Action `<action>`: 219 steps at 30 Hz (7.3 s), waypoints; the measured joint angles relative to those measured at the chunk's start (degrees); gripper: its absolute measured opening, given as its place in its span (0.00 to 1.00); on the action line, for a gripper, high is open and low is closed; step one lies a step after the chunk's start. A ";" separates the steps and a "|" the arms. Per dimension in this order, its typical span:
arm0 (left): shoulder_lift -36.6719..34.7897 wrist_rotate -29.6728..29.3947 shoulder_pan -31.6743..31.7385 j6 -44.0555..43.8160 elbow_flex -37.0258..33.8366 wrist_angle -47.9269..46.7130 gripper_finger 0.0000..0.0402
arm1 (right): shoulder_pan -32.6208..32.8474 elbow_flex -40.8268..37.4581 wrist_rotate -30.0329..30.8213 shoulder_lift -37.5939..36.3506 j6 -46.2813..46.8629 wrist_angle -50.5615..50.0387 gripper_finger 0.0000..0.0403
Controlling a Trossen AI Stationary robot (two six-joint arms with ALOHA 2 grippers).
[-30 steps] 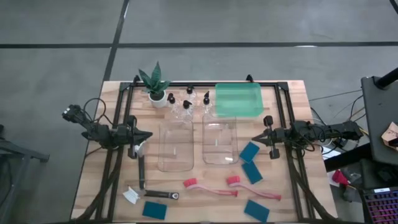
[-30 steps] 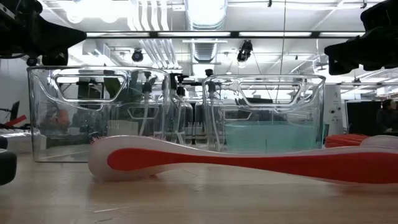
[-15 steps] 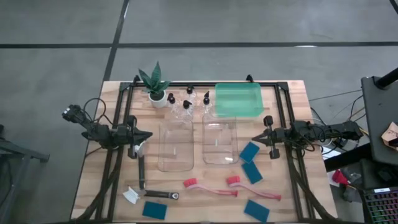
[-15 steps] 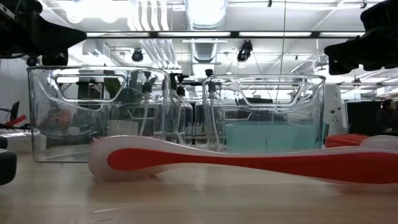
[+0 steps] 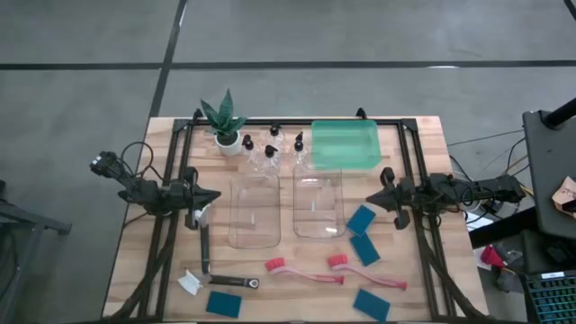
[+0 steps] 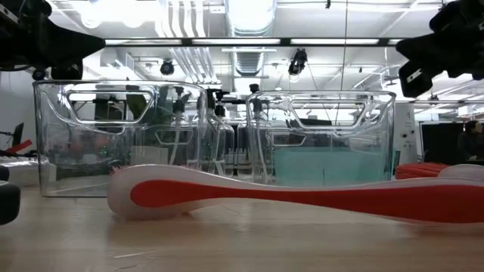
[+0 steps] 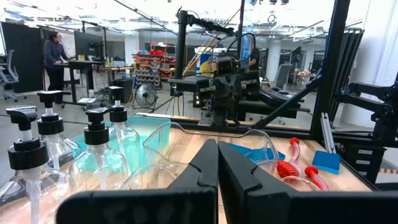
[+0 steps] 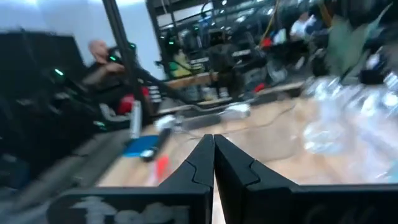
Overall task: Pick & Place Kitchen Sink Supplies
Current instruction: Put the blue sponge into the green bin
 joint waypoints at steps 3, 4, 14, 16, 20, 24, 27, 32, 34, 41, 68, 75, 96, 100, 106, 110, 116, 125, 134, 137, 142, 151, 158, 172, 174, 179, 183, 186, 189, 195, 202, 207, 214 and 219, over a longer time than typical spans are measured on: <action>0.00 0.02 -0.02 0.00 0.02 -0.02 0.01 | 0.02 0.00 -0.90 0.44 2.24 2.29 0.02; 0.00 0.02 -0.02 0.00 0.02 -0.01 0.01 | 0.15 0.00 -1.53 0.61 2.41 2.73 0.02; 0.00 0.01 -0.02 0.00 0.02 0.00 0.01 | 1.75 0.01 -2.84 7.39 4.10 3.04 0.32; 0.01 0.01 -0.02 -0.02 0.00 0.00 0.01 | 1.74 0.78 -2.90 9.42 5.11 1.40 0.41; 0.01 0.02 0.00 -0.01 0.02 -0.01 0.01 | 1.75 4.54 -3.08 13.66 4.84 -3.80 0.56; 0.01 0.00 -0.02 -0.02 0.01 0.00 0.01 | 2.77 11.03 -3.52 18.14 0.77 -11.64 0.63; 0.00 0.00 -0.02 -0.02 0.02 -0.02 0.01 | 3.99 16.41 -2.99 22.02 -2.73 -18.45 0.64; 0.02 0.01 -0.01 -0.01 0.01 -0.02 0.01 | 5.26 23.56 -0.92 30.22 -3.24 -30.68 0.63; 0.02 0.01 -0.01 -0.02 0.02 -0.01 0.01 | 5.97 25.61 -0.94 33.85 -1.08 -32.63 0.63; 0.02 0.02 -0.02 -0.02 0.00 -0.02 0.01 | 10.75 30.23 -1.37 47.38 4.32 -35.82 0.62; 0.01 0.02 -0.02 0.00 0.02 -0.27 0.01 | 15.63 35.19 3.28 77.47 17.04 -37.47 0.56; 0.02 0.02 -0.01 -0.01 0.02 -0.33 0.01 | 16.22 35.26 6.69 79.52 17.29 -37.35 0.53; 0.02 0.02 0.00 0.00 0.02 -0.39 0.01 | 16.24 41.56 8.03 78.72 19.88 -47.55 0.02; 0.00 0.02 -0.02 -0.02 0.02 -0.39 0.01 | 16.20 45.68 11.00 78.51 20.10 -54.36 0.02; 0.02 0.02 -0.02 0.00 0.00 -0.41 0.01 | 16.02 51.43 14.93 78.47 22.47 -65.13 0.02; 0.01 0.02 -0.01 -0.02 0.01 -0.40 0.01 | 15.53 55.41 21.55 78.40 24.05 -72.96 0.02; 0.02 0.02 -0.02 0.00 0.00 -0.39 0.01 | 11.05 60.93 34.42 78.36 23.07 -75.71 0.02; 0.02 0.02 -0.02 -0.01 0.01 -0.39 0.01 | -3.42 67.08 40.53 77.89 13.47 -74.36 0.02; 0.01 0.02 -0.02 0.00 0.01 -0.42 0.01 | -22.84 67.97 25.25 77.77 -5.36 -56.73 0.02; 0.01 0.02 -0.01 0.00 0.01 -0.40 0.01 | -28.45 67.87 23.48 78.52 -7.64 -55.10 0.02; 0.02 0.01 -0.01 -0.02 0.02 -0.41 0.01 | -36.37 66.47 16.27 80.25 -9.33 -52.55 0.02; 0.00 0.02 -0.02 0.00 0.01 -0.42 0.01 | -40.26 62.65 14.50 87.29 -11.99 -48.29 0.02; 0.00 0.02 -0.02 -0.02 0.00 -0.39 0.01 | -40.19 63.10 14.48 92.52 -13.27 -48.39 0.02; 0.00 0.02 0.00 0.00 0.00 -0.40 0.01 | -40.17 63.67 14.50 93.79 -13.91 -47.93 0.13; 0.01 0.02 -0.01 -0.02 0.02 -0.41 0.01 | -40.15 63.67 14.50 93.79 -13.91 -47.97 0.18; 0.02 0.02 -0.01 -0.01 0.02 -0.39 0.01 | -40.15 64.11 14.55 92.89 -13.82 -48.55 0.31; 0.02 0.02 0.00 -0.02 0.02 -0.39 0.01 | -40.15 64.41 14.93 89.90 -13.36 -49.35 0.39; 0.00 0.02 -0.02 0.00 0.02 -0.39 0.01 | -40.12 64.46 13.94 86.28 -11.02 -51.13 0.42; 0.00 0.00 0.00 0.00 0.02 -0.39 0.01 | -40.02 64.20 8.80 82.50 -5.83 -53.92 0.44; 0.01 0.02 0.00 0.00 0.02 -0.39 0.01 | -37.77 62.16 -2.07 75.63 4.11 -57.83 0.44; 0.01 0.01 -0.01 -0.01 0.01 -0.39 0.01 | -30.76 58.95 -9.15 69.61 12.40 -62.49 0.41; 0.01 0.02 0.00 -0.02 0.02 -0.40 0.01 | -23.45 56.07 -9.10 66.32 21.21 -66.59 0.40; 0.01 0.01 -0.02 -0.01 0.02 -0.40 0.01 | -10.23 50.98 -9.10 64.79 33.00 -66.64 0.41; 0.02 0.02 -0.02 -0.02 0.00 -0.39 0.01 | -0.32 47.31 -9.62 65.07 42.77 -62.25 0.49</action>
